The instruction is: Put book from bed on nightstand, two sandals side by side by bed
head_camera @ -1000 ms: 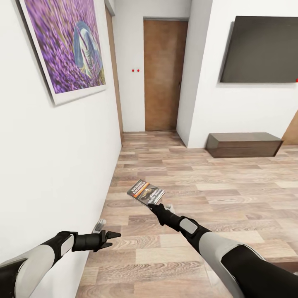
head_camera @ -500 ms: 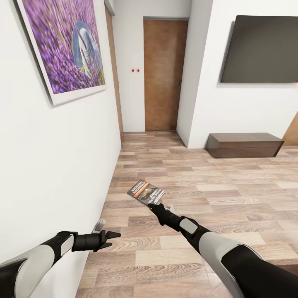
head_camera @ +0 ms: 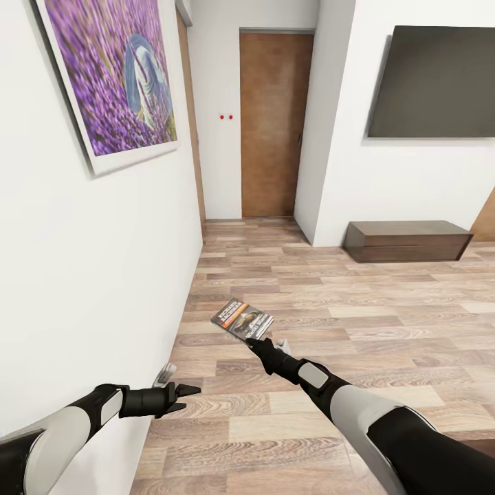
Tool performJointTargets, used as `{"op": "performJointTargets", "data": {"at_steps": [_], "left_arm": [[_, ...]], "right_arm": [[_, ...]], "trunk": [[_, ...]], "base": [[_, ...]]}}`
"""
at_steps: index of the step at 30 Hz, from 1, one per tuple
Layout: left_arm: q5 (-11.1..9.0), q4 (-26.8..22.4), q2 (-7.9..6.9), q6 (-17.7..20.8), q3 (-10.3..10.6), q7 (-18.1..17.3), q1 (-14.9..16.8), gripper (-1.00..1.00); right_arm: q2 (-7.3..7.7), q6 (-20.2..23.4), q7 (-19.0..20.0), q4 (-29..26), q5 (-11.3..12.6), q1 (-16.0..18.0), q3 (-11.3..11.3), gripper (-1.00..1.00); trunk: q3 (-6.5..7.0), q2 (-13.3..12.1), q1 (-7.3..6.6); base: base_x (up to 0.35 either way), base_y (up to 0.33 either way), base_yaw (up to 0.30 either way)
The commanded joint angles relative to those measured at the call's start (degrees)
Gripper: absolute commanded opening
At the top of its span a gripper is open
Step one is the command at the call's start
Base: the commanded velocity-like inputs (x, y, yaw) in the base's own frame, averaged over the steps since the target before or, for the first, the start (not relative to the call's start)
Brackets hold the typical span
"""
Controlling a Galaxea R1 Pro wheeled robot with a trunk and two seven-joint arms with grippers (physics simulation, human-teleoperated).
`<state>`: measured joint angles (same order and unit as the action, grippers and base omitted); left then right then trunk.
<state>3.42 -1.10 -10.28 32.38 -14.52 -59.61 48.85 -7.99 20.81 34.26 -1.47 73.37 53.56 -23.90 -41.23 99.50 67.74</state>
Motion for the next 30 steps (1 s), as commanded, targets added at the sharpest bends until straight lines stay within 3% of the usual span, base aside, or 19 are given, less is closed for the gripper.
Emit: {"op": "performJointTargets", "data": {"at_steps": [1,30], "left_arm": [[0.4,0.0,-0.01,0.5,-0.4,-0.2,0.0,1.00],[0.4,0.0,-0.01,0.6,-0.4,-0.2,0.0,1.00]], "right_arm": [[0.00,0.3,0.1,0.1,0.6,0.1,-0.4,-1.00],[0.00,0.3,0.1,0.1,0.6,0.1,-0.4,-1.00]], "trunk": [[-0.05,0.0,-0.01],[-0.05,0.0,-0.01]], "base": [[0.000,0.017,0.000],[0.023,0.002,0.000]]}}
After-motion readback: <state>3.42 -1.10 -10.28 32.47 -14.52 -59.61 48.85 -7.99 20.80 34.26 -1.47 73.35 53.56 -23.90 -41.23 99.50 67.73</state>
